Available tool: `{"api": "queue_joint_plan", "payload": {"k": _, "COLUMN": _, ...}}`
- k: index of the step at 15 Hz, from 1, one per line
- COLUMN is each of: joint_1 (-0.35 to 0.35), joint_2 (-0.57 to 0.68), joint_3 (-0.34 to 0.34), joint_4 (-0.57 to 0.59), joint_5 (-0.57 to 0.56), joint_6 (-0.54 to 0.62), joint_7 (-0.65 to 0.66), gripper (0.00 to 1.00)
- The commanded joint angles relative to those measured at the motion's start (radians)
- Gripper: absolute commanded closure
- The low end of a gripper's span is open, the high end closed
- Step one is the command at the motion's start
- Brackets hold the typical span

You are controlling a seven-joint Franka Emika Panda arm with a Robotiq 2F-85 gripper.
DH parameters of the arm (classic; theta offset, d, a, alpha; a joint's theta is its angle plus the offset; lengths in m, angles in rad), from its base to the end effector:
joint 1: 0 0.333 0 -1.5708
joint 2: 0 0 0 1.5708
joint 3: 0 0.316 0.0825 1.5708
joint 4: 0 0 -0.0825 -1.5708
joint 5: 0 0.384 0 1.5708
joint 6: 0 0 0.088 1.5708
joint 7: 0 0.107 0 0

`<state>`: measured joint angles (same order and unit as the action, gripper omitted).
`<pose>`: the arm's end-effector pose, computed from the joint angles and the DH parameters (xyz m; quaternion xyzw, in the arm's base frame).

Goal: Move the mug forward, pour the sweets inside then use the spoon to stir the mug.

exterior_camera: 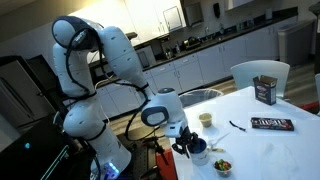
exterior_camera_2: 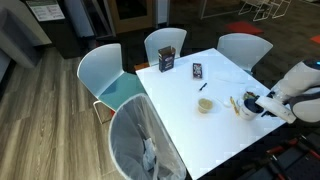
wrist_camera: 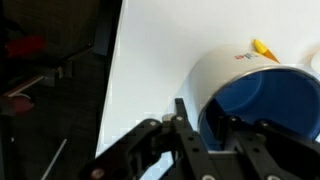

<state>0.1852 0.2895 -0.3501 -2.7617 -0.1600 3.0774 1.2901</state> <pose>0.3739 -0.0633 0.1385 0.8007 -0.5962 0.0447 0.0375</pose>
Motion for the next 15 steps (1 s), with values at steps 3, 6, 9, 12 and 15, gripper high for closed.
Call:
{"api": "queue_joint_plan", "payload": {"k": 3, "joint_1": 0.271, "joint_2": -0.031, "joint_3": -0.215, "joint_4": 0.007, "joint_5": -0.041, "joint_6": -0.006, "joint_7": 0.052, "gripper": 0.25}}
{"api": "queue_joint_plan", "payload": {"k": 6, "joint_1": 0.447, "joint_2": -0.12, "joint_3": -0.389, "joint_4": 0.004, "joint_5": -0.133, "joint_6": -0.048, "joint_7": 0.086, "gripper": 0.03}}
{"api": "queue_joint_plan", "payload": {"k": 9, "joint_1": 0.504, "joint_2": -0.26, "joint_3": -0.468, "joint_4": -0.01, "joint_5": -0.203, "joint_6": -0.059, "joint_7": 0.037, "gripper": 0.0}}
{"api": "queue_joint_plan", "payload": {"k": 12, "joint_1": 0.494, "joint_2": -0.216, "joint_3": -0.443, "joint_4": 0.011, "joint_5": -0.186, "joint_6": -0.026, "joint_7": 0.029, "gripper": 0.0}}
{"api": "queue_joint_plan", "payload": {"k": 15, "joint_1": 0.483, "joint_2": -0.329, "joint_3": -0.446, "joint_4": -0.011, "joint_5": -0.187, "joint_6": -0.065, "joint_7": -0.031, "gripper": 0.0}}
